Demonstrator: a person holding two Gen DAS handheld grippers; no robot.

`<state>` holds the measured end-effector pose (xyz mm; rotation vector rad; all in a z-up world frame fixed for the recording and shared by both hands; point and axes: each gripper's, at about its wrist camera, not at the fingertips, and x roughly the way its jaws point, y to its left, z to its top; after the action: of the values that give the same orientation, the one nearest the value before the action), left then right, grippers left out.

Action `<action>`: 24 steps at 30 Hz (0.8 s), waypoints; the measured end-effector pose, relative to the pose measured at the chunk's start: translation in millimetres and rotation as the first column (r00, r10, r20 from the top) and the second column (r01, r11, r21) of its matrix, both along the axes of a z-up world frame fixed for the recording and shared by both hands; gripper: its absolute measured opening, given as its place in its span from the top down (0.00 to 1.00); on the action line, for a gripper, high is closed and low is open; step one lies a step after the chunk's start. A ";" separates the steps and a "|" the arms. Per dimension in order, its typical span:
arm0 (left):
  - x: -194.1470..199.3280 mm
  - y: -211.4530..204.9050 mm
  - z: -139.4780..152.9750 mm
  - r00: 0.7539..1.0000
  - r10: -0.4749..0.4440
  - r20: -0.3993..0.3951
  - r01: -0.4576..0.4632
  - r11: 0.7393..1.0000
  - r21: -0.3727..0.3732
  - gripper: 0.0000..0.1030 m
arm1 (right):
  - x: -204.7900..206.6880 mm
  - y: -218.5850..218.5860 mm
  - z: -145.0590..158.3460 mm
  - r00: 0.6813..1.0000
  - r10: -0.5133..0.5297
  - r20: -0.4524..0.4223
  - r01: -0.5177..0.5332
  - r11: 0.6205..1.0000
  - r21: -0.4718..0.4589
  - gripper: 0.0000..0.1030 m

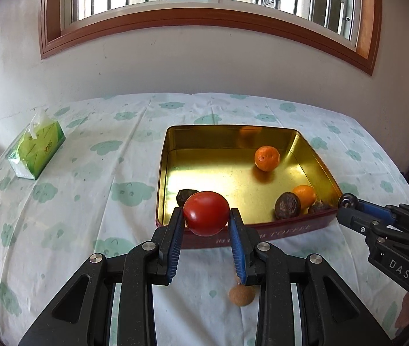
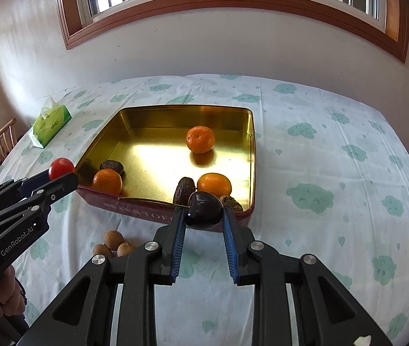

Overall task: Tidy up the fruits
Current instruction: 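Carry the tomato and cherry over the TOFFEE tin with both tools, then open both tools to drop the tomato and cherry into the tin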

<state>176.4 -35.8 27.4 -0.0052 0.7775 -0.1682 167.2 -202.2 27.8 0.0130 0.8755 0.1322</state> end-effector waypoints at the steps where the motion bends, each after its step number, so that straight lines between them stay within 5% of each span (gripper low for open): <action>1: 5.7 -0.4 -0.7 1.000 0.001 -0.002 -0.001 1.000 0.004 0.69 | 5.3 0.5 -0.9 1.000 0.001 -0.002 -0.001 1.000 -0.001 0.77; 24: 71.8 -12.5 -38.4 0.996 -0.009 -0.083 0.015 0.997 0.072 0.69 | 71.4 9.6 -29.3 0.997 0.017 -0.069 -0.018 1.000 -0.016 0.75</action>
<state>248.2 -48.2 -11.0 0.0615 0.8662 -0.1517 238.5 -192.5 -1.5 -0.0059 0.9458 0.1413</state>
